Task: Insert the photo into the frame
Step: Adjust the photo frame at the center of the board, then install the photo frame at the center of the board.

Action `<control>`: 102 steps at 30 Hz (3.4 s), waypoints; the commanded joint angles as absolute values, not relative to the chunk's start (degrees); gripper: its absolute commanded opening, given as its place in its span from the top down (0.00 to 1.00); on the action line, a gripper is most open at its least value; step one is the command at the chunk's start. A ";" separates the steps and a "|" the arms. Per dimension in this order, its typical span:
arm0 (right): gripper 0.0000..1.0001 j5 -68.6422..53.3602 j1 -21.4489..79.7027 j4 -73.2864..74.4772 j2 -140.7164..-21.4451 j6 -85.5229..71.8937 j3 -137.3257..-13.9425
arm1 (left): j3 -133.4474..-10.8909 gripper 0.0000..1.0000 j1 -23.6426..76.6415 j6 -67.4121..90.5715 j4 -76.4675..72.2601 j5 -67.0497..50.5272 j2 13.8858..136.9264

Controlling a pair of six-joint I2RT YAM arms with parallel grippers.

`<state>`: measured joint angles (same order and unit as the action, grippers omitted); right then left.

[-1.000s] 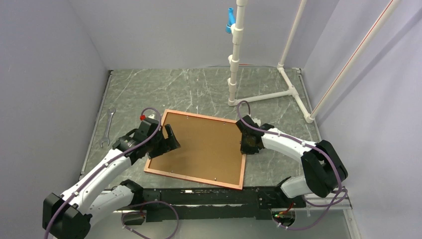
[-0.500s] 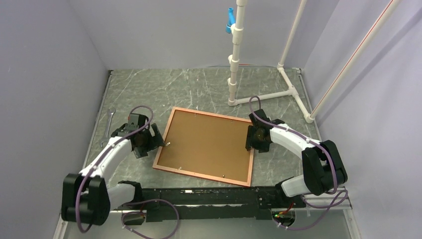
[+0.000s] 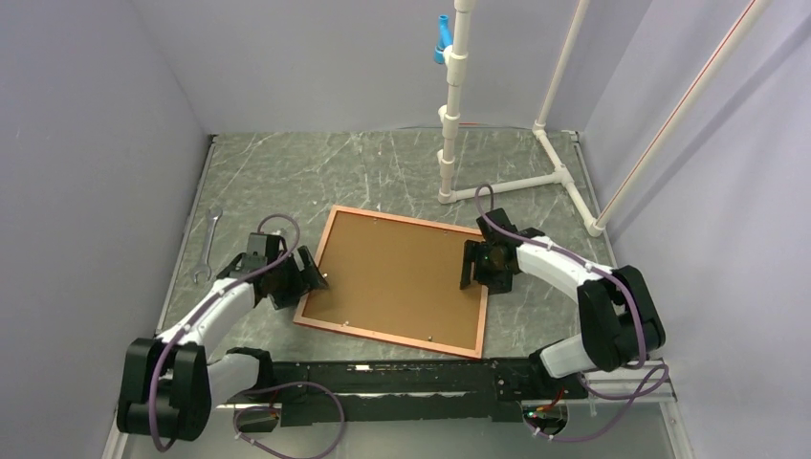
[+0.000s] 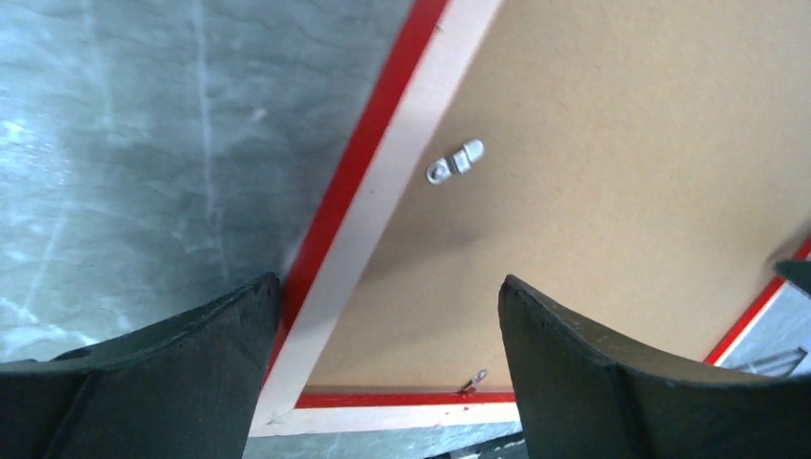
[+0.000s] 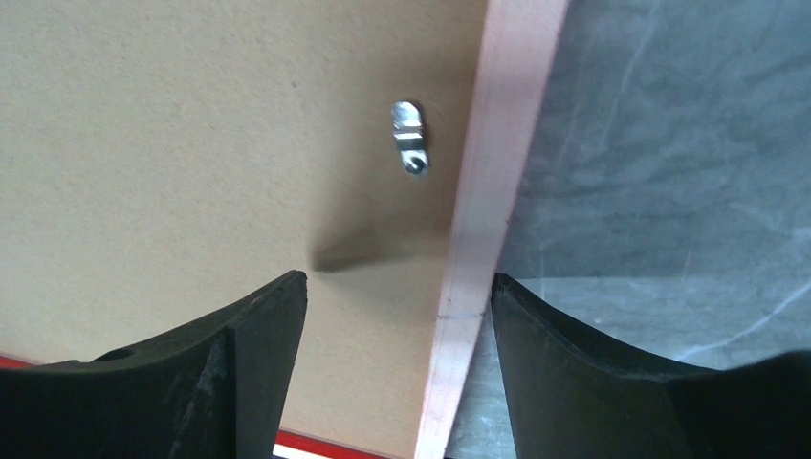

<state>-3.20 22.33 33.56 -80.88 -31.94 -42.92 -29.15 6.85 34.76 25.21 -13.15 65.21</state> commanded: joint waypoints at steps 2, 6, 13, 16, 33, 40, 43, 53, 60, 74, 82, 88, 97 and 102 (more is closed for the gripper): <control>0.27 -5.19 22.27 31.25 -85.14 -29.84 -48.89 | -22.03 0.12 10.29 38.64 23.73 -19.05 61.08; 0.27 -3.82 22.28 32.25 -88.71 -28.31 -52.96 | -17.69 0.14 15.04 43.91 22.15 -20.12 56.09; 0.18 0.55 22.23 33.14 -91.58 -28.03 -54.77 | -15.12 0.13 25.16 52.31 27.12 -12.54 47.44; 0.11 3.29 21.86 33.57 -91.58 -28.03 -55.07 | -16.52 0.10 25.17 52.47 31.39 -8.34 45.10; 0.10 -7.31 17.83 30.15 -95.54 -25.85 -58.17 | -30.80 0.06 22.21 38.68 21.91 -7.75 69.63; 0.10 -10.26 21.77 28.87 -91.41 -27.11 -52.41 | -25.24 0.08 24.51 41.14 21.73 -8.67 63.98; 0.10 -10.61 24.22 28.76 -88.55 -28.50 -49.38 | -22.88 0.09 25.51 43.74 24.99 -7.61 58.96; 0.09 -4.36 29.82 29.90 -83.54 -33.75 -43.72 | -17.47 0.09 27.17 51.64 35.50 -2.94 40.39; 0.10 4.12 27.82 33.13 -86.85 -31.92 -48.86 | -21.81 0.06 27.25 49.50 37.79 -0.18 46.25; 0.27 4.23 23.02 33.69 -90.62 -28.70 -52.48 | -22.26 0.07 27.25 46.24 33.91 -1.02 53.82; 0.63 4.36 21.23 32.88 -91.18 -27.55 -50.36 | -22.21 0.08 27.25 46.03 34.59 -0.89 53.57; 0.88 5.75 20.74 33.05 -91.13 -27.53 -49.92 | -22.12 0.08 27.25 46.19 34.33 -0.75 53.95; 1.00 4.40 20.29 33.84 -88.61 -27.24 -50.20 | -22.00 0.07 27.25 46.00 34.51 -0.67 53.67; 0.51 1.49 19.06 34.65 -83.84 -27.50 -50.93 | -23.14 0.07 27.25 45.34 35.82 -0.17 54.03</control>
